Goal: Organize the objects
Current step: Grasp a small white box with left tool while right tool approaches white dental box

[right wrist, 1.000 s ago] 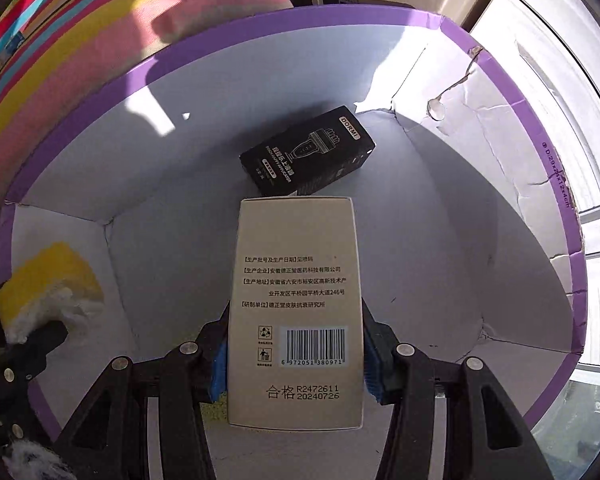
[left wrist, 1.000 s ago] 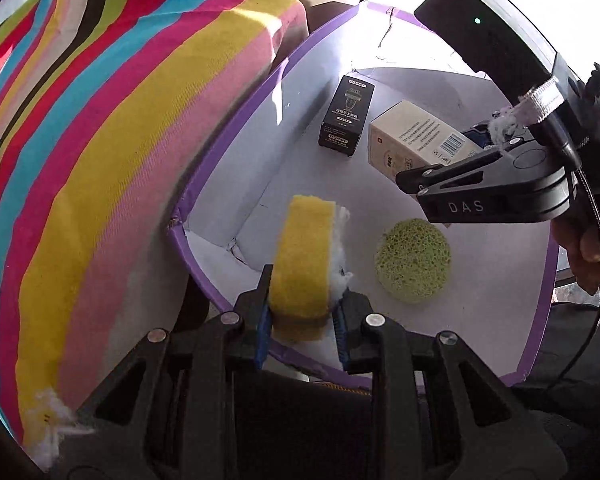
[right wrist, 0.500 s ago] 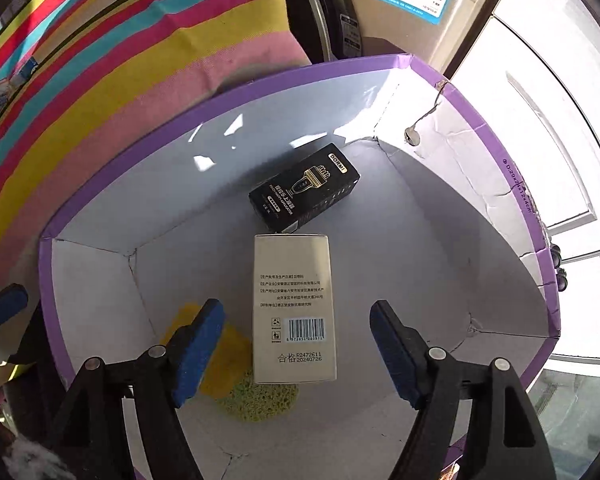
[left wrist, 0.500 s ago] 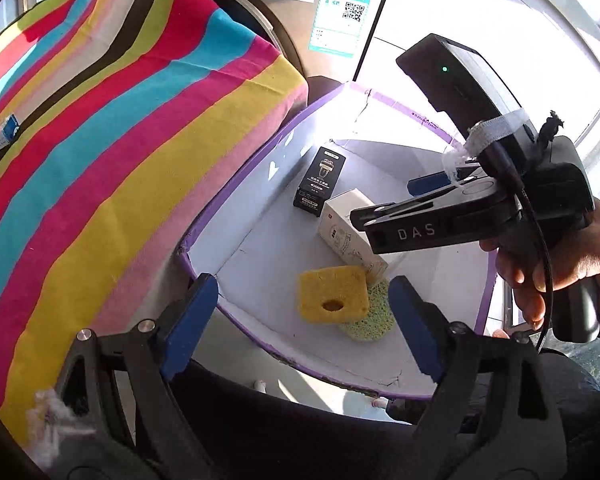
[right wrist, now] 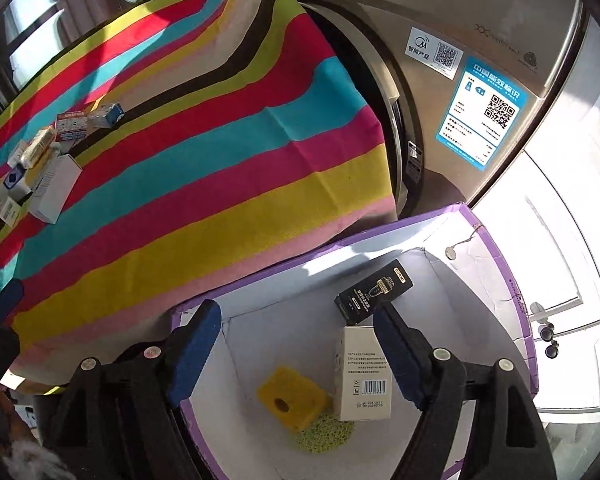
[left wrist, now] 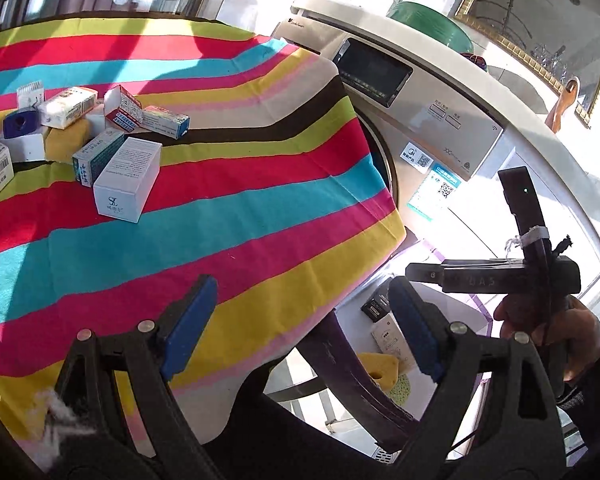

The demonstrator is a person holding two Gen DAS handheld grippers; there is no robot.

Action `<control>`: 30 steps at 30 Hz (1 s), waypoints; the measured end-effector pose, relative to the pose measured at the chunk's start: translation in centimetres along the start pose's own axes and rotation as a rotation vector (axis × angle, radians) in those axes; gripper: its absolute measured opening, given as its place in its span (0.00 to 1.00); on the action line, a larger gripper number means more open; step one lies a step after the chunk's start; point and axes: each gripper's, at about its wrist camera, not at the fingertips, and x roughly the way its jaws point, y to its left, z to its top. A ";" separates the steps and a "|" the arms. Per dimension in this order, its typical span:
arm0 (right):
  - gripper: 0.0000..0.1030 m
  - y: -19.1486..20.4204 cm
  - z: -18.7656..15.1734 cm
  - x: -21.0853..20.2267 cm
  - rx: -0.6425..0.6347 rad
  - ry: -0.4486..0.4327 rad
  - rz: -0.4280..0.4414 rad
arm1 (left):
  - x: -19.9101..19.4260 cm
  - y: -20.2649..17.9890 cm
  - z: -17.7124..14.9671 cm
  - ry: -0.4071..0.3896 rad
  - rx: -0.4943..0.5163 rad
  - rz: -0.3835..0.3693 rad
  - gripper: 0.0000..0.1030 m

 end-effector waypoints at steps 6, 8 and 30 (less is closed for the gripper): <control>0.78 4.7 1.9 0.5 -0.072 -0.024 0.063 | -4.9 7.0 0.7 -0.119 -0.175 0.103 0.86; 0.78 6.1 2.5 0.7 -0.089 -0.031 0.087 | -6.8 9.8 1.0 -0.165 -0.227 0.151 0.86; 0.78 27.7 20.1 2.6 -0.535 -0.179 0.254 | -3.1 34.5 13.1 0.118 -0.219 0.634 0.74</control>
